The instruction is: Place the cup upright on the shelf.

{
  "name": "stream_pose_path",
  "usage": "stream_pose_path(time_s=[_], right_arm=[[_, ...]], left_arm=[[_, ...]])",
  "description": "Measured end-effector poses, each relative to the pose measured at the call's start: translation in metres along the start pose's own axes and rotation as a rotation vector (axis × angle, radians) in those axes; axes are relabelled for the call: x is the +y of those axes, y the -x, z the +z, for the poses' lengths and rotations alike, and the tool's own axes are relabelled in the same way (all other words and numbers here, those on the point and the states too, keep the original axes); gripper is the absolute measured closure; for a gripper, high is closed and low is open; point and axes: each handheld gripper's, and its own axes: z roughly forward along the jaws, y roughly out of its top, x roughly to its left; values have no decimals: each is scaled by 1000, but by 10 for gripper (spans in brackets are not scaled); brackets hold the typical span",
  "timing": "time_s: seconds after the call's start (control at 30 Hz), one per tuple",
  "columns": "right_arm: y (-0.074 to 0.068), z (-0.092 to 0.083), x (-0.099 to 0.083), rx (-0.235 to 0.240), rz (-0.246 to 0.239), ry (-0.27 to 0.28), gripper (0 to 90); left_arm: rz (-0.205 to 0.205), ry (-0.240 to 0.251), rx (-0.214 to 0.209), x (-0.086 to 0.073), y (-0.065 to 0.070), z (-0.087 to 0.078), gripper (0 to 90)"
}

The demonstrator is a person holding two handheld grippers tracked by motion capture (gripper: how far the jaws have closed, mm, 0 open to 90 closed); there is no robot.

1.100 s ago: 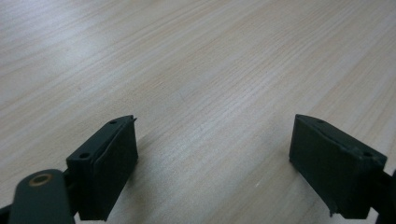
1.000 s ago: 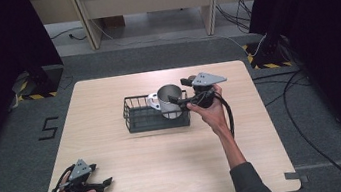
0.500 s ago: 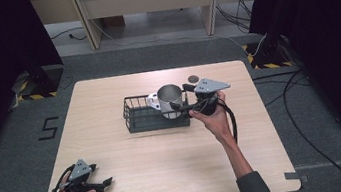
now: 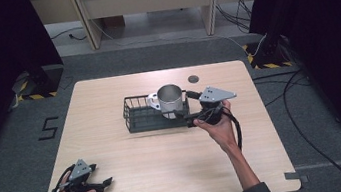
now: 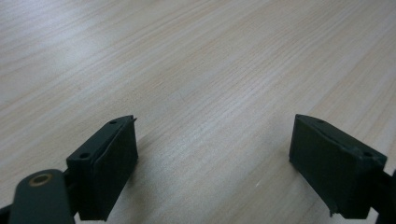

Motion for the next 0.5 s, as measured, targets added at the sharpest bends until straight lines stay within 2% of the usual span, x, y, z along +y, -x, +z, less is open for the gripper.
stream_pose_path(time_s=[0.5], right_arm=[[-16,-16,-15,-3,21,3,151]], left_arm=[[0,-2,0,0,0,0,145]])
